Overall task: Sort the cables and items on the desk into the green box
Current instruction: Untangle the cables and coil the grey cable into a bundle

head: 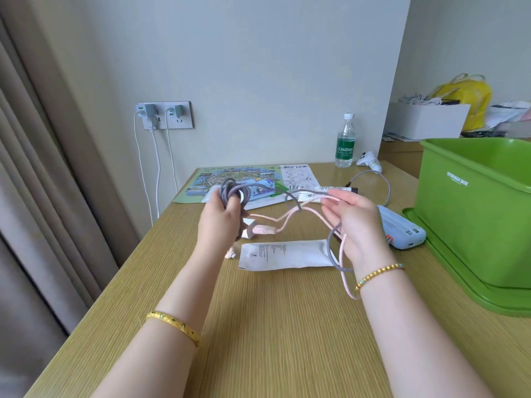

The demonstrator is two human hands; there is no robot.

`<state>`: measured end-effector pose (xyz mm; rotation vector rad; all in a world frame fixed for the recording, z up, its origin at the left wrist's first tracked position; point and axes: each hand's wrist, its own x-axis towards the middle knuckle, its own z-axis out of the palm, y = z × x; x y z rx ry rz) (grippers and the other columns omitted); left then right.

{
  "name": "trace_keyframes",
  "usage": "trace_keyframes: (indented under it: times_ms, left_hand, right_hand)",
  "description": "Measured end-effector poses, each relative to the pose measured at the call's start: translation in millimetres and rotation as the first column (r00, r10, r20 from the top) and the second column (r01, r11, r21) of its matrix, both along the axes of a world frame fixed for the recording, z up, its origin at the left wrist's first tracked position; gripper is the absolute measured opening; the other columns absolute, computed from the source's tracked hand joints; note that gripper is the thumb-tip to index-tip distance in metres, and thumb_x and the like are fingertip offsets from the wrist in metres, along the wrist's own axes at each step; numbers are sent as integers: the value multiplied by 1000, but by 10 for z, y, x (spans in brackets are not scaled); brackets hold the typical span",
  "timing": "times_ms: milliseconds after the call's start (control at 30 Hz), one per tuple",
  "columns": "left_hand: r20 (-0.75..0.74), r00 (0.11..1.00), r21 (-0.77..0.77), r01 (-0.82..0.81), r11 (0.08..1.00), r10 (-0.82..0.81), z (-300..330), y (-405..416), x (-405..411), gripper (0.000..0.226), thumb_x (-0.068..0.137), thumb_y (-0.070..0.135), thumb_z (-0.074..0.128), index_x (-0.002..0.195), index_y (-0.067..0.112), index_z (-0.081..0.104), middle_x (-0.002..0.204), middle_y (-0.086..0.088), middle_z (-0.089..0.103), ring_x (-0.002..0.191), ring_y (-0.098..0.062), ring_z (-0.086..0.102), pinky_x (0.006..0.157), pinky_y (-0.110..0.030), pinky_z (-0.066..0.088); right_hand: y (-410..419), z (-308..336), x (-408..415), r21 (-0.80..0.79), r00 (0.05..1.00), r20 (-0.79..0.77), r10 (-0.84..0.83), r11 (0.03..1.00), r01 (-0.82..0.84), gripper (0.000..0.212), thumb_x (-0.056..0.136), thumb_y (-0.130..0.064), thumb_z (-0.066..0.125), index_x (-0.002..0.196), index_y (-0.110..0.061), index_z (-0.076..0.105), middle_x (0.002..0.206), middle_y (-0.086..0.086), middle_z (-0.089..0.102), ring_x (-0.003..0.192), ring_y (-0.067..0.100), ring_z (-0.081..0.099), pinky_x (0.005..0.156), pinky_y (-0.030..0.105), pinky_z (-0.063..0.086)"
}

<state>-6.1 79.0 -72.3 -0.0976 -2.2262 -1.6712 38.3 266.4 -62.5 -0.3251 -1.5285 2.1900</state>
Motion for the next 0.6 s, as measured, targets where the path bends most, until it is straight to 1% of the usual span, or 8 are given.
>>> trace_keyframes:
  times_ms: [100,200,267,333,400,467,500,600]
  left_hand:
    - [131,990,190,23,982,-48,0,-51,-8,15,92,17,38,81,17,48,64,0,63,35,-6,54,37,-14,38]
    - [204,971,314,54,948,-123,-10,-26,5,16,94,22,41,88,12,52,63,0,64,34,-6,55,39,-15,39]
    - [218,956,426,88,900,-196,13,-11,7,21,95,29,45,92,11,54,58,1,65,34,-8,54,36,-14,39]
    - [223,938,469,137,873,-267,34,-7,13,25,95,33,46,97,10,55,53,2,65,36,-9,53,37,-14,39]
    - [234,926,411,183,893,-297,36,4,22,25,95,35,46,96,12,56,52,4,66,43,-12,55,48,-20,45]
    - [235,931,336,192,922,-280,33,19,36,21,94,34,48,91,15,55,53,3,68,57,-19,58,66,-32,47]
    - [228,936,310,190,932,-267,32,29,44,20,94,34,48,88,16,55,54,3,68,60,-20,59,71,-35,47]
    - [202,947,259,195,946,-251,36,53,71,18,94,35,48,86,20,55,53,3,68,50,-16,57,70,-34,48]
  right_hand:
    - [53,-9,-37,-312,995,-42,-85,948,68,35,90,18,29,106,8,58,92,16,58,90,23,61,85,26,50]
    - [55,-30,-56,-294,988,-50,-144,948,123,38,90,16,26,109,7,57,91,14,59,92,23,61,93,31,49]
    - [59,-59,-55,-119,990,-19,-137,984,134,39,91,13,26,114,2,56,108,16,59,107,26,57,99,35,46]
    - [62,-105,-65,365,981,44,-189,917,160,39,93,5,28,118,-7,56,121,12,57,116,25,52,100,37,43]
    - [28,-151,-57,772,958,17,-285,613,169,37,93,-1,33,115,-13,60,120,8,58,116,27,47,96,41,40]
    - [-46,-133,-21,892,927,-167,-336,349,287,38,87,3,38,109,-15,64,115,6,59,110,27,45,91,38,36]
    - [-83,-100,5,878,912,-273,-306,307,366,39,84,6,40,105,-14,66,109,6,60,105,26,46,88,35,36]
    - [-180,6,88,787,954,-299,-17,561,257,38,82,8,38,91,-15,67,86,-3,62,81,11,55,73,22,43]
